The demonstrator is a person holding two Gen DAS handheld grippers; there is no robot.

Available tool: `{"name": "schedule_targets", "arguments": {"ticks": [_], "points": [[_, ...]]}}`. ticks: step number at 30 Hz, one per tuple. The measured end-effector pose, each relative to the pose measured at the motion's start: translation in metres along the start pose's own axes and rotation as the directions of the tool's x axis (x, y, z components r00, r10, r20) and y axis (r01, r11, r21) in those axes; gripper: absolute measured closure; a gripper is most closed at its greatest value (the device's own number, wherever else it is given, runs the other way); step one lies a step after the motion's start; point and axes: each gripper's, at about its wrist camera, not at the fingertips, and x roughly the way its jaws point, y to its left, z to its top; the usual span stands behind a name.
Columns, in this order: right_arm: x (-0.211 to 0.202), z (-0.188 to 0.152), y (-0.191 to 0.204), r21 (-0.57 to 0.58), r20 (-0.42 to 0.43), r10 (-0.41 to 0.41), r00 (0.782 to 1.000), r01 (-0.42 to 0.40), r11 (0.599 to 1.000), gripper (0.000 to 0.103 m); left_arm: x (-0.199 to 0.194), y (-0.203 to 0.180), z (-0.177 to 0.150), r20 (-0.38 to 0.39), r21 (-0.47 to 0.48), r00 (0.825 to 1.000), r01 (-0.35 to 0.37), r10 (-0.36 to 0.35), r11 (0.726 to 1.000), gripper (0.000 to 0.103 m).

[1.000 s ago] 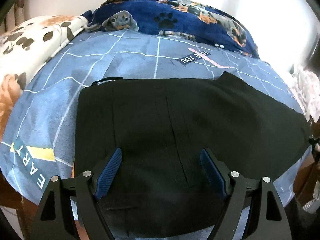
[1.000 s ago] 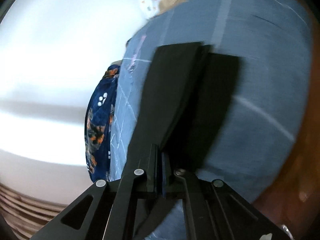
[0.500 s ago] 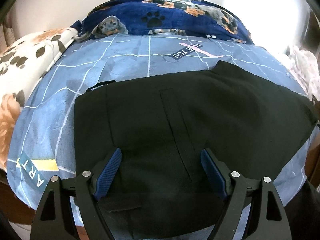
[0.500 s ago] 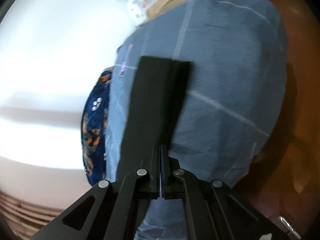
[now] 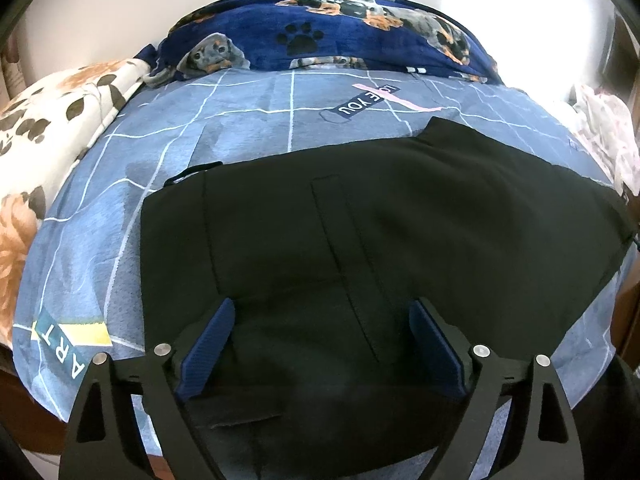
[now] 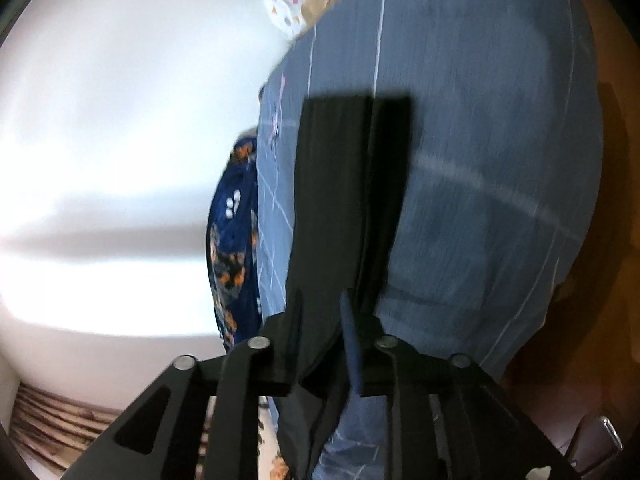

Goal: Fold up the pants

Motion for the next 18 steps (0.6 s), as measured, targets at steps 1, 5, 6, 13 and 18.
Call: {"name": "schedule_targets", "arguments": {"ticks": [1,5,6,13,18], "points": [[0.005,-0.003,-0.001,0.009,-0.019,-0.004,1.0,0.004,1.0,0.074,0.0,-0.001,0.0,0.0,0.003,1.0,-0.001,0.001,1.0,0.012],[0.026,-0.022,0.002,0.03,-0.099,0.002,0.995,0.001,1.0,0.073,0.001,-0.001,0.0,0.005,0.001,1.0,0.004,-0.004,1.0,0.012],[0.032,-0.027,0.005,0.022,-0.122,-0.003,0.993,0.006,1.0,0.072,0.0,-0.001,-0.001,0.008,0.0,1.0,0.006,-0.006,1.0,0.012],[0.066,-0.043,0.028,-0.095,-0.155,-0.104,0.982,0.09,0.991,0.097,-0.035,0.023,0.002,0.094,-0.145,0.994,0.064,-0.051,0.987,0.014],[0.069,-0.049,0.022,-0.104,-0.135,-0.163,0.977,0.15,0.983,0.1,-0.088,0.09,-0.008,0.103,-0.348,0.994,0.07,-0.036,0.935,0.014]]}}
